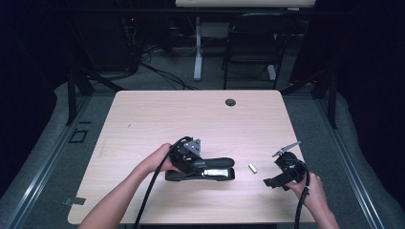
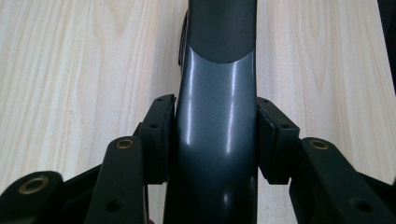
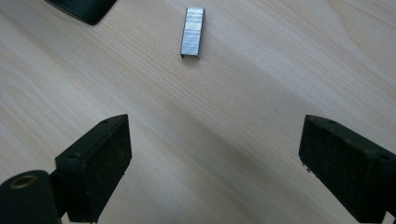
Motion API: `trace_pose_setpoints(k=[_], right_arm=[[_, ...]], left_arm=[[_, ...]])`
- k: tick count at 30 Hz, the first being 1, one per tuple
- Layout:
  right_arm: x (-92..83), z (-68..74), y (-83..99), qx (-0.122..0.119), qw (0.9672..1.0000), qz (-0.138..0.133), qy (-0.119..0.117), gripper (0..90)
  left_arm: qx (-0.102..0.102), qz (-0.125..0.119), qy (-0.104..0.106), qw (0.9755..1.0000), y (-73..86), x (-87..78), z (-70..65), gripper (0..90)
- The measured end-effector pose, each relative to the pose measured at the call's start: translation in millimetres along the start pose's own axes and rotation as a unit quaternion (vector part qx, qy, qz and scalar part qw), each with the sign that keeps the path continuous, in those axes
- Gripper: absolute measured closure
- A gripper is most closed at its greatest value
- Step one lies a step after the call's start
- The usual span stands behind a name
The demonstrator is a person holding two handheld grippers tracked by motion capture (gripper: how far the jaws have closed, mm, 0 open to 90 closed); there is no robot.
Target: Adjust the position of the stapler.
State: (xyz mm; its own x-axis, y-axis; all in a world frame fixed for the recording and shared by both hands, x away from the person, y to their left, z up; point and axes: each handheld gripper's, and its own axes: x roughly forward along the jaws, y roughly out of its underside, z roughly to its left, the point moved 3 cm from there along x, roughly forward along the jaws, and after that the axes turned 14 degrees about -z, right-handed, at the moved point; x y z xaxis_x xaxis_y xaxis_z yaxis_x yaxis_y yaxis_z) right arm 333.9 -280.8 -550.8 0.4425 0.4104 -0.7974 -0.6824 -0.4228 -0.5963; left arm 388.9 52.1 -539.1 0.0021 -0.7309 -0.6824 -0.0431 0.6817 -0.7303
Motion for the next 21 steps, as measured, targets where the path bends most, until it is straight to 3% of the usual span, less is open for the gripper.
trace_pose_setpoints(k=[3, 15, 17, 21], right_arm=[[0.1, 0.0, -0.3, -0.001, 1.0, 0.001, 0.0, 9.0], [0.3, 0.3, -0.4, -0.001, 1.0, 0.001, -0.001, 9.1], [-0.1, -0.3, -0.5, -0.006, 1.0, 0.005, 0.002, 9.1], [1.0, 0.7, -0.7, -0.004, 1.0, 0.002, 0.001, 9.1]], left_arm=[[0.001, -0.001, -0.006, 1.0, -0.8, 1.1, -2.0, 54.2], [0.004, 0.0, 0.0, 1.0, -4.9, 5.8, -8.2, 54.2], [0.003, 0.003, 0.012, 0.9999, -5.7, 5.8, -8.5, 54.2], [0.004, -0.001, 0.002, 1.0, -5.8, 7.2, -9.3, 54.2]])
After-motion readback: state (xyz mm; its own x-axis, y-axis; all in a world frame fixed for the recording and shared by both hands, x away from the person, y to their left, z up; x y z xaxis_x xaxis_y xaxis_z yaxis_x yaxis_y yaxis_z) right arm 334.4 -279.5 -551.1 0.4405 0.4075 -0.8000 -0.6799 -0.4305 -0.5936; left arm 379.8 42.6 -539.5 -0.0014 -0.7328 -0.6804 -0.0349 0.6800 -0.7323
